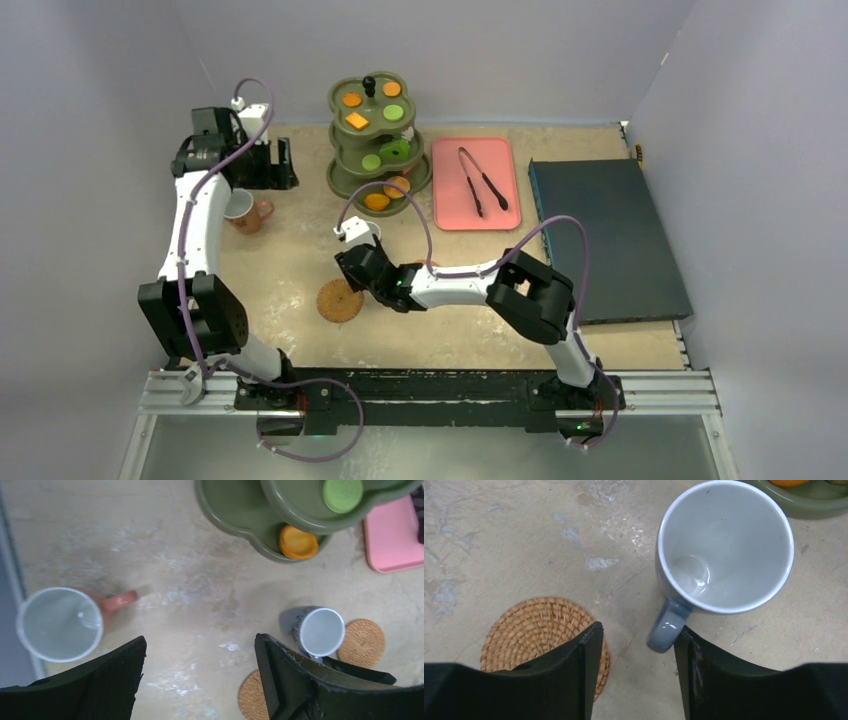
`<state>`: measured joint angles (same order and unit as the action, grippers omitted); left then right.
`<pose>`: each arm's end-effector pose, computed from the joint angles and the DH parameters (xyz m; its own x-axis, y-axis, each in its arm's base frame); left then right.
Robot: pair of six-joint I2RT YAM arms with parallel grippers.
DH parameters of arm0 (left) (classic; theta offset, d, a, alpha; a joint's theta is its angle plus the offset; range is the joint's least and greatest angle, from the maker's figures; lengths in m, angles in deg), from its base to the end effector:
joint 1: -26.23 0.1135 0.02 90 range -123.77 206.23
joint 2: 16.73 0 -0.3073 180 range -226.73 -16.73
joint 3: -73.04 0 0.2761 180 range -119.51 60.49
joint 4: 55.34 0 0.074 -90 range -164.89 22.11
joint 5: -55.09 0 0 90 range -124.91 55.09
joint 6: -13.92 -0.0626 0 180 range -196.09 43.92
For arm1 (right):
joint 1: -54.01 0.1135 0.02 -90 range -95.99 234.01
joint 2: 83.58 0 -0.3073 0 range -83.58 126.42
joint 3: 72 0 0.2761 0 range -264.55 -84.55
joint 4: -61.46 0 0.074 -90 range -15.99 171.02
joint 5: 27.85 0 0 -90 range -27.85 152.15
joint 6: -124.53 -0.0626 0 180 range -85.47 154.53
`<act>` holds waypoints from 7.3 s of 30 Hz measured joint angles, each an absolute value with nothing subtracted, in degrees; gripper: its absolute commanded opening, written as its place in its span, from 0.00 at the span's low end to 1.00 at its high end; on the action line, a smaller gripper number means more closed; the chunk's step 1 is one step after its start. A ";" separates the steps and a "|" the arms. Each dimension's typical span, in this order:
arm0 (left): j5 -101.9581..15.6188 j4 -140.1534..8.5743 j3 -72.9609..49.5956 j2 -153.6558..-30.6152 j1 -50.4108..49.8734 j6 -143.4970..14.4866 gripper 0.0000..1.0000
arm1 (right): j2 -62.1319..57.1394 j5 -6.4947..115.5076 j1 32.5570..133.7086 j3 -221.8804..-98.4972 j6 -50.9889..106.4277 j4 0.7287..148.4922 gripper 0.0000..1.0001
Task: Serve the afternoon tea
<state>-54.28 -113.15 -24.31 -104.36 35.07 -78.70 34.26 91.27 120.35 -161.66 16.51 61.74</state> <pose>0.3671 0.0361 0.3681 -0.7312 -0.0701 -0.6785 0.1075 0.9705 -0.2160 0.2366 0.4641 0.1935 -0.3763 -0.1854 -0.9078 -0.5385 0.8411 0.0514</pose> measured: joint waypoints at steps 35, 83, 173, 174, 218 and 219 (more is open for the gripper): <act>-56.25 -118.66 -28.64 -107.88 45.26 -92.20 0.76 | 19.47 88.93 114.34 -150.90 25.45 60.54 0.00; -59.20 -121.61 -29.20 -107.84 45.26 -96.71 0.74 | -1.27 87.91 114.58 -124.78 12.84 64.17 0.00; -49.76 -111.38 -19.80 -120.82 25.52 -98.35 0.49 | 20.47 76.50 117.84 -151.93 27.79 57.00 0.67; -49.94 -112.47 -19.61 -120.82 25.21 -98.41 0.53 | 21.57 75.45 117.51 -152.72 28.40 56.67 0.67; -65.85 -125.39 -38.03 -113.57 49.96 -98.19 0.77 | 29.24 55.75 104.44 -166.66 51.72 56.54 0.67; -65.98 -125.50 -38.01 -113.57 50.02 -98.21 0.77 | 29.43 54.38 103.63 -166.79 52.69 56.26 0.68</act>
<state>-65.98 -125.50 -38.01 -113.57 50.02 -98.21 29.43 54.38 103.63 -166.79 52.69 56.26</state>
